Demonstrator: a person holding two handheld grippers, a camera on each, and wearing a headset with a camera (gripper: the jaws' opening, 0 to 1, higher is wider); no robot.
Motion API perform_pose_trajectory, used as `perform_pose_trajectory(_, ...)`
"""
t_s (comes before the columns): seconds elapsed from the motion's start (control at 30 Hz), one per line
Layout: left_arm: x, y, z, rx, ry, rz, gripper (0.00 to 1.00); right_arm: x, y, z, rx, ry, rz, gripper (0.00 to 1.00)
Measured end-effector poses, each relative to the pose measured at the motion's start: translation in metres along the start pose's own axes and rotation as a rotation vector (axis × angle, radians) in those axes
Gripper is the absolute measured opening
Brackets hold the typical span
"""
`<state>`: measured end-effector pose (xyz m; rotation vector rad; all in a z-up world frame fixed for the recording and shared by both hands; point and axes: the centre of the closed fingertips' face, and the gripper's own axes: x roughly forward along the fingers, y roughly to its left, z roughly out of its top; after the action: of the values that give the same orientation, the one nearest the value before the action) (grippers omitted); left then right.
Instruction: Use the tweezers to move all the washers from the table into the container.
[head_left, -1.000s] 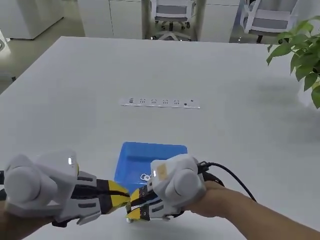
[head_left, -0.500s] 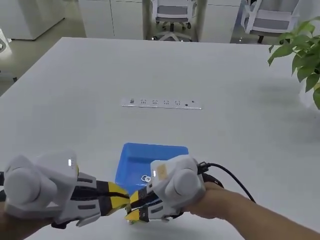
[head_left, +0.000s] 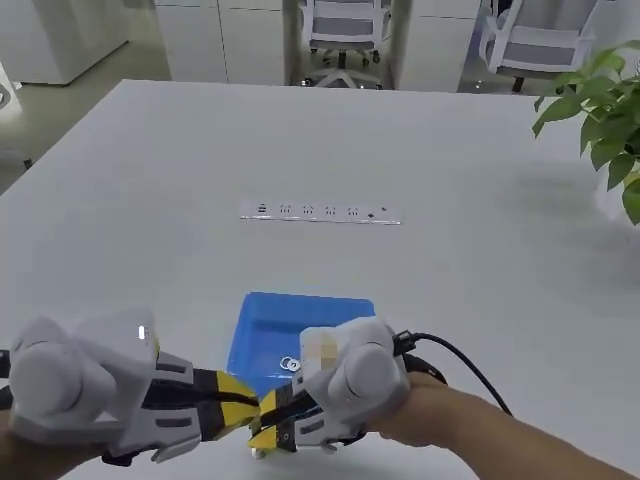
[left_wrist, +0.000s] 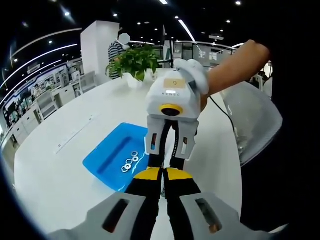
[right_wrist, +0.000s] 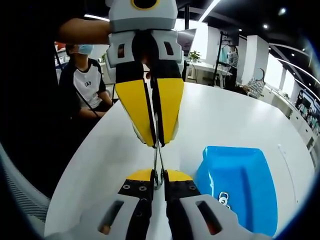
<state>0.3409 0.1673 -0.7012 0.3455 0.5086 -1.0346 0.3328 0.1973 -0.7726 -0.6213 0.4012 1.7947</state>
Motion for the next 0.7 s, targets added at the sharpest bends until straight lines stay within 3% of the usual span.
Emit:
perform_pose_trajectory(0.53, -0.0005, -0.0016, -0.0019, 0.005, 0.016, 0.001, 0.06, 0.0001, 0.0016, 0.0011, -0.004, -0.001, 0.002, 0.09)
perform_pose_trajectory(0.7, -0.0012, -0.0034, -0.0041, -0.001, 0.024, -0.007, 0.11, -0.0009, 0.0015, 0.0003, -0.001, 0.003, 0.000, 0.09)
